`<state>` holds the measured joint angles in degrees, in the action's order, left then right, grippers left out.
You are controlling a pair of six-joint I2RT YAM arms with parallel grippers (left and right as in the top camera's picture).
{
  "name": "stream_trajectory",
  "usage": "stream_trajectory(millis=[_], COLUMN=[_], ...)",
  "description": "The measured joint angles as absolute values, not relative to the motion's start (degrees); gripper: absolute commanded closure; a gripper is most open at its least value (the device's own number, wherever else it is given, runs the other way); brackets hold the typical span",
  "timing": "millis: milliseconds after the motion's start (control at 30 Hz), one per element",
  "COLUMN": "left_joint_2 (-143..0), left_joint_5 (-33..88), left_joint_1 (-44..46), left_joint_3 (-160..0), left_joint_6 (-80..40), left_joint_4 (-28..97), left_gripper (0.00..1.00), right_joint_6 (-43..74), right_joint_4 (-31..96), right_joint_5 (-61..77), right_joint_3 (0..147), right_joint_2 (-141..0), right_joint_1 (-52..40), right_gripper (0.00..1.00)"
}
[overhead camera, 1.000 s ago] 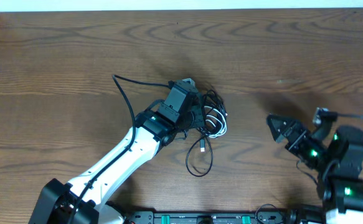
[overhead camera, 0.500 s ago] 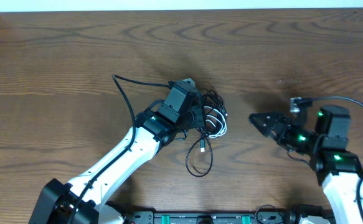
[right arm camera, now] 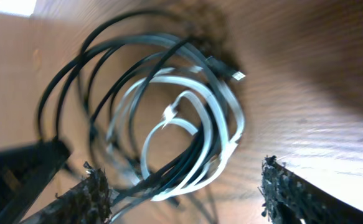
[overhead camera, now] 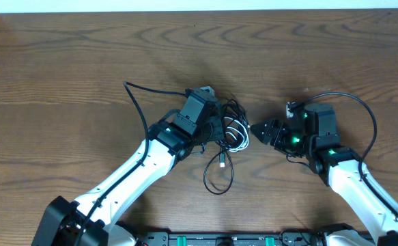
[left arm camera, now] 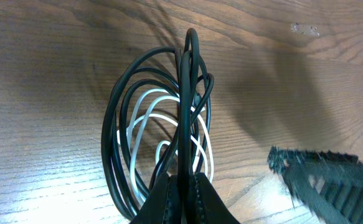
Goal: Untangle cables
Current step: 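Move the right gripper toward the cables held by the left gripper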
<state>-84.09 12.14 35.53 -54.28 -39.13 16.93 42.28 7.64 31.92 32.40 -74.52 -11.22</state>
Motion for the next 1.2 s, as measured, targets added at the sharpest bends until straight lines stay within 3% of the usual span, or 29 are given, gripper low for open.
stream_trajectory(millis=[533,933,1133,1200], left_joint_2=[-84.1,-84.1,-84.1,-84.1], left_joint_5=[12.2,12.1,12.2,12.2], left_joint_1=[35.5,35.5,35.5,35.5], left_joint_3=[-54.3,-54.3,-54.3,-54.3], left_joint_6=[-38.9,-38.9,-38.9,-38.9], left_joint_4=[16.9,16.9,17.0,17.0], left_gripper=[0.92,0.92,0.92,0.92], right_joint_6=[49.9,56.4,58.1,58.5], right_joint_4=[-2.0,-2.7,-2.0,-1.8], right_joint_5=[24.8,22.4,19.7,18.7], right_joint_3=[32.5,32.5,32.5,32.5], right_joint_2=[-86.5,-87.8,-87.8,-87.8], right_joint_1=[-18.3,-21.8,-23.4,-23.4], right_gripper=[0.53,0.63,0.99,0.99])
